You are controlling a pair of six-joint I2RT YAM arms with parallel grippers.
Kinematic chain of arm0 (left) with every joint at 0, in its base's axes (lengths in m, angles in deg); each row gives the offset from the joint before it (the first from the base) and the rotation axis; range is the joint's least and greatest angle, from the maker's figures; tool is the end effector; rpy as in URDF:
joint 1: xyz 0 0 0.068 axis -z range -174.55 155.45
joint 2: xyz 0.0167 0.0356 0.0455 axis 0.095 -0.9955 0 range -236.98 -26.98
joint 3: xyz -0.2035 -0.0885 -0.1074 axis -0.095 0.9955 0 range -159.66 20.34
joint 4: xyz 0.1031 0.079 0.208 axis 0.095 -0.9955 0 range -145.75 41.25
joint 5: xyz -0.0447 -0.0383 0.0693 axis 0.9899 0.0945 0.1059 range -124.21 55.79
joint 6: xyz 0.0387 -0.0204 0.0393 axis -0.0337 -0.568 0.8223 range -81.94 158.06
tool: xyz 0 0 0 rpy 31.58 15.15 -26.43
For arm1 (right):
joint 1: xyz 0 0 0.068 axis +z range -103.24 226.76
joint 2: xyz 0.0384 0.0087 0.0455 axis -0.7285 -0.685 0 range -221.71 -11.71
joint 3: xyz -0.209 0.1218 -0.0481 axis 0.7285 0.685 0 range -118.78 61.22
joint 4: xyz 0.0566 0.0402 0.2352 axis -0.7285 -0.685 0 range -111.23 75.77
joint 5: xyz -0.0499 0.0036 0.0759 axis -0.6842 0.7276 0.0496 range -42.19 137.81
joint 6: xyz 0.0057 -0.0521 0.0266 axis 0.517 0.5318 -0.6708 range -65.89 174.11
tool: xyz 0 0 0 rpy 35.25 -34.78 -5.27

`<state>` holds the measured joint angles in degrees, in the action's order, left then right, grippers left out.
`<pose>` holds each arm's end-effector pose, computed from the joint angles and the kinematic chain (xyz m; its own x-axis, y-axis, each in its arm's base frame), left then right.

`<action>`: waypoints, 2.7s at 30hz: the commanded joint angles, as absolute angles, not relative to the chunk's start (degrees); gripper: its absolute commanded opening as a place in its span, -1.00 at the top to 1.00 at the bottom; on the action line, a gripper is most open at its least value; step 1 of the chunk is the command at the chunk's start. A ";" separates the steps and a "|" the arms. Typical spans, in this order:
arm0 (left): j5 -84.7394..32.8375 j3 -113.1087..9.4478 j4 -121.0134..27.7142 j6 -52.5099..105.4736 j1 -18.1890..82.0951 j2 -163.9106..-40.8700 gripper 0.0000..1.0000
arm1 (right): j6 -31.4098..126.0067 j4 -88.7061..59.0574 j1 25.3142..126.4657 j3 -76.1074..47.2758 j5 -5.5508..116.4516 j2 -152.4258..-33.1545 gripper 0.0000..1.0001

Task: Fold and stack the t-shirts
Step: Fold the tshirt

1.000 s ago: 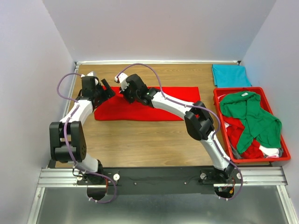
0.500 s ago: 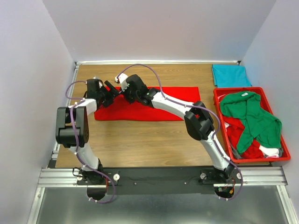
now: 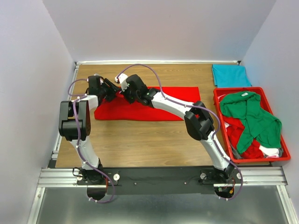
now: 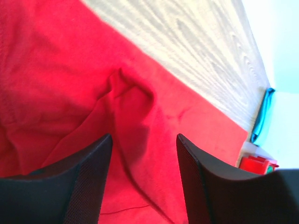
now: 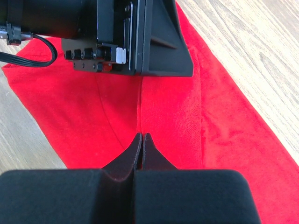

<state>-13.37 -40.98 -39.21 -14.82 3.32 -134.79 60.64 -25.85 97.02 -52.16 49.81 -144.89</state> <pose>0.3839 -0.0009 0.1468 -0.5613 -0.7666 -0.3118 -0.3284 0.5522 -0.7664 0.3287 0.3977 0.2048 -0.2417 -0.4683 -0.8499 -0.8202 0.5666 -0.0790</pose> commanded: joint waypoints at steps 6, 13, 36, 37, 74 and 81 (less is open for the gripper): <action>-11.27 -41.80 -37.24 -16.52 4.48 -136.32 -0.27 | 61.32 -25.22 97.13 -51.46 49.39 -144.95 0.99; -13.82 -43.03 -36.71 -15.99 4.84 -137.81 -0.03 | 61.58 -25.22 97.21 -50.93 49.04 -143.99 0.99; -26.48 -48.39 -46.55 -4.92 5.28 -135.62 0.63 | 61.94 -25.22 96.77 -48.38 49.04 -143.46 0.99; -27.09 -48.48 -46.99 -4.57 5.28 -135.70 0.66 | 62.02 -25.30 96.77 -48.29 49.21 -143.46 0.99; -39.57 -42.16 -54.99 -1.84 5.19 -121.05 -0.17 | 54.83 -25.48 89.50 -27.15 44.47 -125.72 -0.09; -41.68 -36.71 -56.66 0.09 11.16 -116.37 -0.10 | 46.83 -25.65 80.17 -12.81 45.27 -118.16 0.13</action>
<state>-38.77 -39.76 -53.75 -1.93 8.33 -117.05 52.05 -24.14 82.60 -19.07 47.47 -120.72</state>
